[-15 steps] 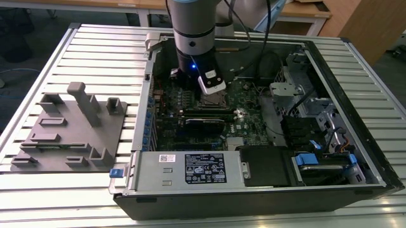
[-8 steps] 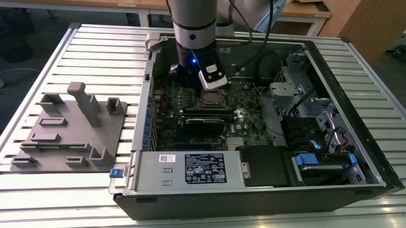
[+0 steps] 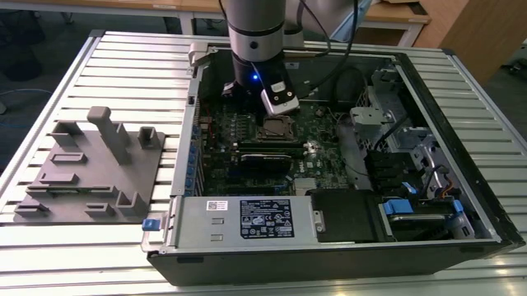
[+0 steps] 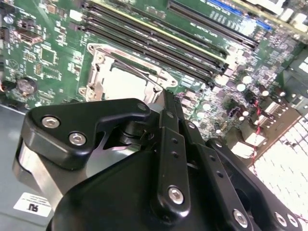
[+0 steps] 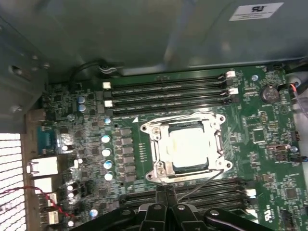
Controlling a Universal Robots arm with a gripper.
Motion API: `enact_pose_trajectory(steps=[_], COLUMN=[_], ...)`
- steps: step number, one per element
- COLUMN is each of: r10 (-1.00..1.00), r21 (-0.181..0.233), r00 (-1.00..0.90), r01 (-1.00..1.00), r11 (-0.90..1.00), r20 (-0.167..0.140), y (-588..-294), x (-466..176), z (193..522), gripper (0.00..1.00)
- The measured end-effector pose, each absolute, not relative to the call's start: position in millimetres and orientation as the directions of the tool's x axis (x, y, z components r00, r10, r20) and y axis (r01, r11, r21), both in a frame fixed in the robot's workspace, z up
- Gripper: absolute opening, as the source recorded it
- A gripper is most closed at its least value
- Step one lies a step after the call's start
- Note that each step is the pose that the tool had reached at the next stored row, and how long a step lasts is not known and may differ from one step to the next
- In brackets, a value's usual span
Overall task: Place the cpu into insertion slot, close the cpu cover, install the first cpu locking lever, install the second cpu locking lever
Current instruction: 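Install the second cpu locking lever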
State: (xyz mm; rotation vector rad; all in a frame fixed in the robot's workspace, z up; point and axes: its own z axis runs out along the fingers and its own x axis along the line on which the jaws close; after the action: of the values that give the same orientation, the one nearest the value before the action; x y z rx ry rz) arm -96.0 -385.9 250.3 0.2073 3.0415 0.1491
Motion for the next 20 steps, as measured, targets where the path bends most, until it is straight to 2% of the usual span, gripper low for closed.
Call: enact_pose_trajectory(steps=[20], r10=[0.139], r21=[0.085], r00=[-0.987], r01=[0.132], r11=[0.988], r20=[-0.082], y=[-387.4], x=[-82.3], z=[240.5], gripper=[0.10])
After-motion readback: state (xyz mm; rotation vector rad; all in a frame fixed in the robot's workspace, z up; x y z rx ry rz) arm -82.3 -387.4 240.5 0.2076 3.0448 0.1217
